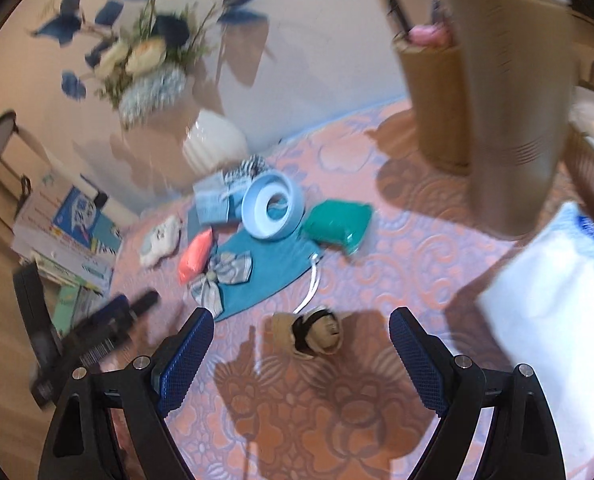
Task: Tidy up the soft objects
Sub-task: 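Move both open tools back over the desk items, then grasp the white plush bear with the left tool while the right tool grasps the beige-black fabric pouch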
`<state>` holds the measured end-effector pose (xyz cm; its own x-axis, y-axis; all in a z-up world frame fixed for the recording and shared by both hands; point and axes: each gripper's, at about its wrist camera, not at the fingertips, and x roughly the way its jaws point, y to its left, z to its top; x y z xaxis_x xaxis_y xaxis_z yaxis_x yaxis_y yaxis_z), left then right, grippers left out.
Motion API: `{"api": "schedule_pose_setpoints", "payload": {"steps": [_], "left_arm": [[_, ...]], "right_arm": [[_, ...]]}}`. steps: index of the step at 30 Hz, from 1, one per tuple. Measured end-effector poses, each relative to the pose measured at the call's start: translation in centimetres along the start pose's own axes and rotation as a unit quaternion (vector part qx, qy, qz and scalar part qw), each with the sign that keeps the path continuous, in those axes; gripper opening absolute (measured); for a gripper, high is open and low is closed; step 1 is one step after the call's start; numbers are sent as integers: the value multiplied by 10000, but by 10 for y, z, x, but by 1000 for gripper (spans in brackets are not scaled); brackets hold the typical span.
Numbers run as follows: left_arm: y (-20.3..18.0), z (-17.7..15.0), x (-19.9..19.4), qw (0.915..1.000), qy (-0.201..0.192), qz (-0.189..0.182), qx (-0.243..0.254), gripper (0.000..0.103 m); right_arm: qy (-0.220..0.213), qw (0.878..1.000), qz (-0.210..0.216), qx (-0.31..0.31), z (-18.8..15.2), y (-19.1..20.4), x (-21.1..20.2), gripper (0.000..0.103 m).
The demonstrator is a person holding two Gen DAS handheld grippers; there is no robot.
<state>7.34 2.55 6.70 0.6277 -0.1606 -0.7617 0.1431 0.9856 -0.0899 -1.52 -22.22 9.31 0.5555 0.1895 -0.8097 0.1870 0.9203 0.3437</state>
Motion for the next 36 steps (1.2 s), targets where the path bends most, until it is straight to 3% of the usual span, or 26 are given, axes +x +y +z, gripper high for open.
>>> {"api": "schedule_pose_setpoints", "payload": {"steps": [4, 10, 19, 24, 26, 28, 36], "left_arm": [[35, 21, 14, 9992, -173, 193, -320, 92], [58, 44, 41, 9983, -222, 208, -498, 92], [53, 58, 79, 9995, -114, 22, -299, 92], [48, 58, 102, 9997, 32, 136, -188, 92], [48, 56, 113, 9991, 174, 360, -124, 92], [50, 57, 118, 9990, 217, 357, -137, 96], [50, 59, 121, 9991, 243, 322, -112, 102]], "right_arm": [[51, 9997, -191, -130, -4, 10, 21, 89], [8, 9991, -368, -207, -9, 19, 44, 89], [-328, 9946, -849, -489, -11, 26, 50, 89], [-378, 9878, -1320, -737, -16, 28, 63, 89], [-411, 9844, -1470, -878, -17, 29, 68, 96], [-312, 9821, -1565, -997, -16, 32, 75, 103], [-239, 9786, -1716, -1110, -20, 35, 80, 103]]}}
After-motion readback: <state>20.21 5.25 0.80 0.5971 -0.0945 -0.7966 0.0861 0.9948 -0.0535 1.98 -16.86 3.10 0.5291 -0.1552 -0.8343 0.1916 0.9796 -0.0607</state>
